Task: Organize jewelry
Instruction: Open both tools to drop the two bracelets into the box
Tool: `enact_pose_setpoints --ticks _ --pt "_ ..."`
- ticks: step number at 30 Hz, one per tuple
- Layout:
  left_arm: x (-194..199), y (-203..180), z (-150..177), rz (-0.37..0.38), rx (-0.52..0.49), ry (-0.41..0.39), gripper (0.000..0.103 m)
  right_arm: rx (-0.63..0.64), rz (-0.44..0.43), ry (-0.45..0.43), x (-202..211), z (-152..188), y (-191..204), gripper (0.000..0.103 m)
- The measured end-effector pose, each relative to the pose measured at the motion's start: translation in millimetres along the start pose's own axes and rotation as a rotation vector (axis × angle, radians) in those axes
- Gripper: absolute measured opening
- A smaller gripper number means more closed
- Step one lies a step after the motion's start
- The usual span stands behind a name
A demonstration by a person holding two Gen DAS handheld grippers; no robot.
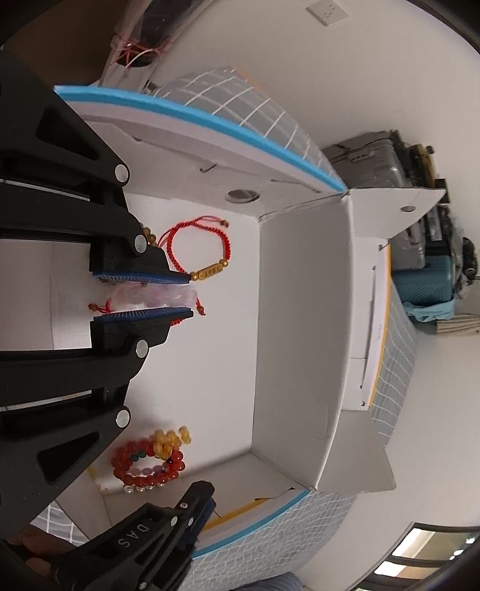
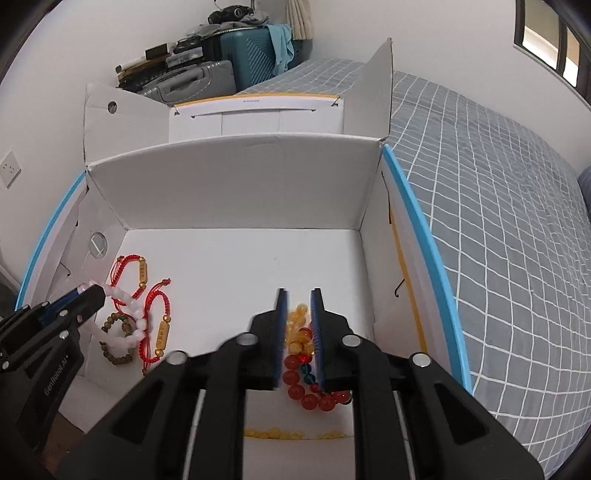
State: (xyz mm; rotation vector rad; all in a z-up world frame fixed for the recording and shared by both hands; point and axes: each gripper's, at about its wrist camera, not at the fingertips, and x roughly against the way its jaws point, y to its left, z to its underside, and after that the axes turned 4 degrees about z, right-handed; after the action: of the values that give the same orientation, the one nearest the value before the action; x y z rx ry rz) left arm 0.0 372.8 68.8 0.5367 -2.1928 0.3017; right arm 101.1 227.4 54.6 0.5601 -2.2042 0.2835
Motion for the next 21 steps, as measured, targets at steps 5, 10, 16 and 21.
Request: enact_pose_setpoints --ticks 5,10,16,21 --pt "29.0 -1.6 6.7 0.003 -0.006 -0.069 0.035 -0.016 0.009 -0.093 28.9 10.3 -9.7 0.065" --pt "62.5 -3.2 19.9 -0.032 -0.022 -0.151 0.057 -0.042 0.014 -0.154 55.3 25.6 -21.7 0.086" --pt "88.0 1.3 37.5 -0.007 -0.007 -0.208 0.082 -0.036 0.041 -0.203 81.4 49.5 -26.1 0.095" --pt "91.0 6.1 56.3 -0.005 0.016 -0.199 0.092 0.006 0.071 -0.210 87.7 68.9 -17.3 0.095"
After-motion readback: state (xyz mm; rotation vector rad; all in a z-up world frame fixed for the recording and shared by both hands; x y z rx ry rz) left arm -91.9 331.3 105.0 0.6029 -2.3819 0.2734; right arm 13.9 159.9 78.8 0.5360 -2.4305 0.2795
